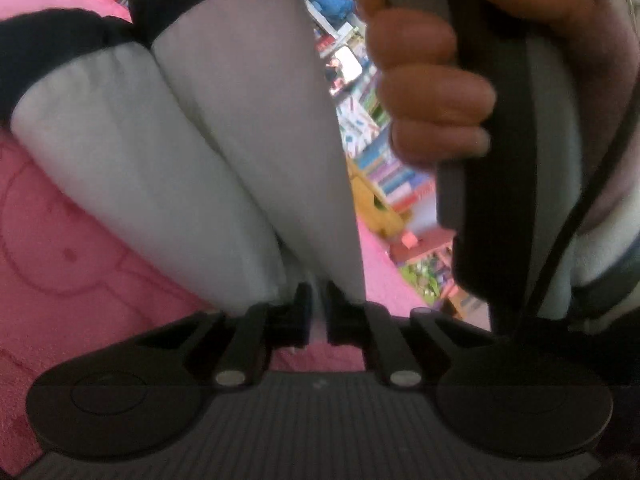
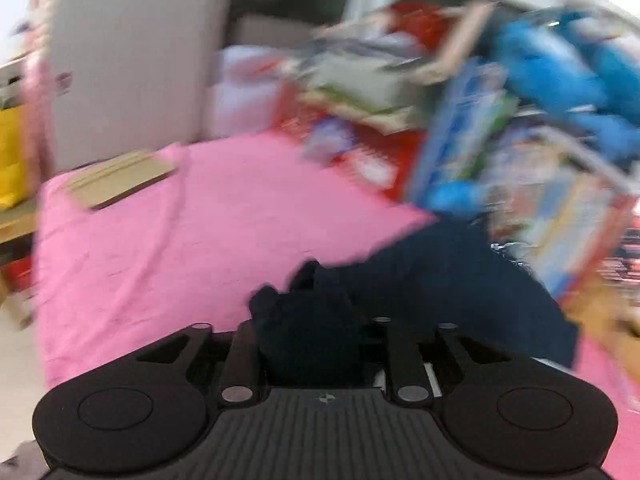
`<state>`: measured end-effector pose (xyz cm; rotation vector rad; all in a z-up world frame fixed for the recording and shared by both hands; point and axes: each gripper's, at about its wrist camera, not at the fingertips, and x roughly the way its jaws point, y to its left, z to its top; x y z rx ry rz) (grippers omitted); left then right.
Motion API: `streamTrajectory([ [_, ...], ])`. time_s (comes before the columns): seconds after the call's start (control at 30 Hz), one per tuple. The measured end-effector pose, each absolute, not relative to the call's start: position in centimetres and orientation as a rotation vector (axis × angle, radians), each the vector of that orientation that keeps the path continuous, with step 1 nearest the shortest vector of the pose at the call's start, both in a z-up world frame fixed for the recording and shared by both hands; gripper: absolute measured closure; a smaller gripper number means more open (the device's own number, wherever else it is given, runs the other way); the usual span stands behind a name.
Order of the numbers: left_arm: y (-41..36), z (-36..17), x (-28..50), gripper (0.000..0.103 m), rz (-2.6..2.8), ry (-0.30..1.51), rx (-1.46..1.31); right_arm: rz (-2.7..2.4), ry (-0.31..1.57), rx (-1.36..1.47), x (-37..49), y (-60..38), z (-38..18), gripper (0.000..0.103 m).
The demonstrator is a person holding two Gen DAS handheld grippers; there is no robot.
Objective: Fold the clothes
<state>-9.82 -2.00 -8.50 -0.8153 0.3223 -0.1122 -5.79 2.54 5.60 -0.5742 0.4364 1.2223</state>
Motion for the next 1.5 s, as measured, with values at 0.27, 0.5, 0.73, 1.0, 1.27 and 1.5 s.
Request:
streamTrajectory([
  [0.27,-2.3,-8.4,-9.8,0.093,-0.149,0.322,-0.797,1.229,0.379,-0.128,-1.9,-9.8,11.5,0.021],
  [0.5,-0.8,-6.8,-13.3,0.036,-0.214,0.309,-0.765,0.809,0.309,0.022,-2.3,-22.8,6.3,0.018],
  [0.73,2.0,-5.1,-13.2,0.03,-0.11,0.223,-0.909,0.686,0.389,-0.089,-7.1,-20.8,-2.7,0.02],
  [1.0,2.4,-5.5,-10.3,0.029,-0.019,0.24,-0.971,0.615,0.433,-0.133,-6.6,-15.9,-4.5,0.038],
  [1.27,0.8,-5.4,-7.9,0.034,0.044,0.314,-0.859,0.553,0.424,-0.089,-6.3,-15.5,-4.9,0.068],
  [1.5,2.5,-5.3,-10.6,0.092,0.154,0.283,-0.798,0.546,0.384,-0.125,-7.3,-14.9,-4.9,0.081],
])
